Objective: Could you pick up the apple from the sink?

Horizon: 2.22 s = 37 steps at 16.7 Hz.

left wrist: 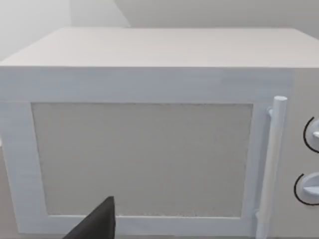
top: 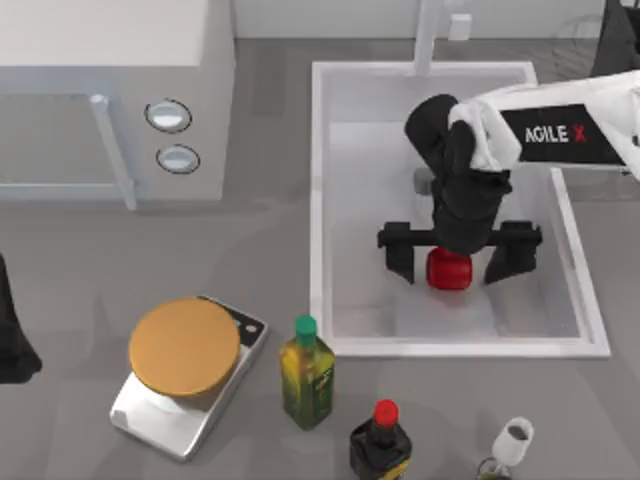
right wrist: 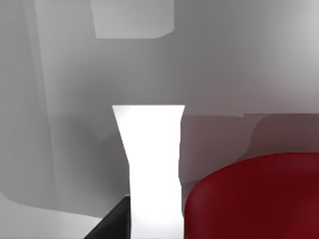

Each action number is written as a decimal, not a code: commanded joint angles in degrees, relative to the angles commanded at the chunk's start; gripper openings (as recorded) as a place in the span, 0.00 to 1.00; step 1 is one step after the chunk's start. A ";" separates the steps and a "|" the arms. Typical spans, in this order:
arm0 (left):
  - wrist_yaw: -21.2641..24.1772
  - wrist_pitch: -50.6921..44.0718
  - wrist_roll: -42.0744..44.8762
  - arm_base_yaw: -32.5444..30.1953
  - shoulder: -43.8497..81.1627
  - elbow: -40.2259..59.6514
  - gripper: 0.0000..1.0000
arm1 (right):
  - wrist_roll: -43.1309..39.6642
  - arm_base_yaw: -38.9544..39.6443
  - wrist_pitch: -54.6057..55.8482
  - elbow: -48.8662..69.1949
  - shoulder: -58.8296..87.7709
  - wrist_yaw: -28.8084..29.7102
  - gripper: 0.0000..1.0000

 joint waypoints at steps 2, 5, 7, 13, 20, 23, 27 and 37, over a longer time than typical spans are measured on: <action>0.00 0.00 0.00 0.00 0.00 0.00 1.00 | 0.00 0.00 0.00 0.00 0.00 0.00 0.40; 0.00 0.00 0.00 0.00 0.00 0.00 1.00 | 0.00 0.00 0.00 0.00 0.00 0.00 0.17; 0.00 0.00 0.00 0.00 0.00 0.00 1.00 | 0.00 0.00 0.00 0.00 0.00 0.00 0.02; 0.00 0.00 0.00 0.00 0.00 0.00 1.00 | 0.00 0.00 0.00 0.00 0.00 0.00 0.00; 0.00 0.00 0.00 0.00 0.00 0.00 1.00 | -0.40 -0.09 -5.30 4.62 -2.49 1.11 0.00; 0.00 0.00 0.00 0.00 0.00 0.00 1.00 | -0.31 0.00 -14.32 13.96 -1.21 1.12 0.00; 0.00 0.00 0.00 0.00 0.00 0.00 1.00 | -0.30 -0.01 -33.08 34.27 0.16 1.13 0.00; 0.00 0.00 0.00 0.00 0.00 0.00 1.00 | -0.76 -0.47 -63.87 66.36 -0.04 1.13 0.00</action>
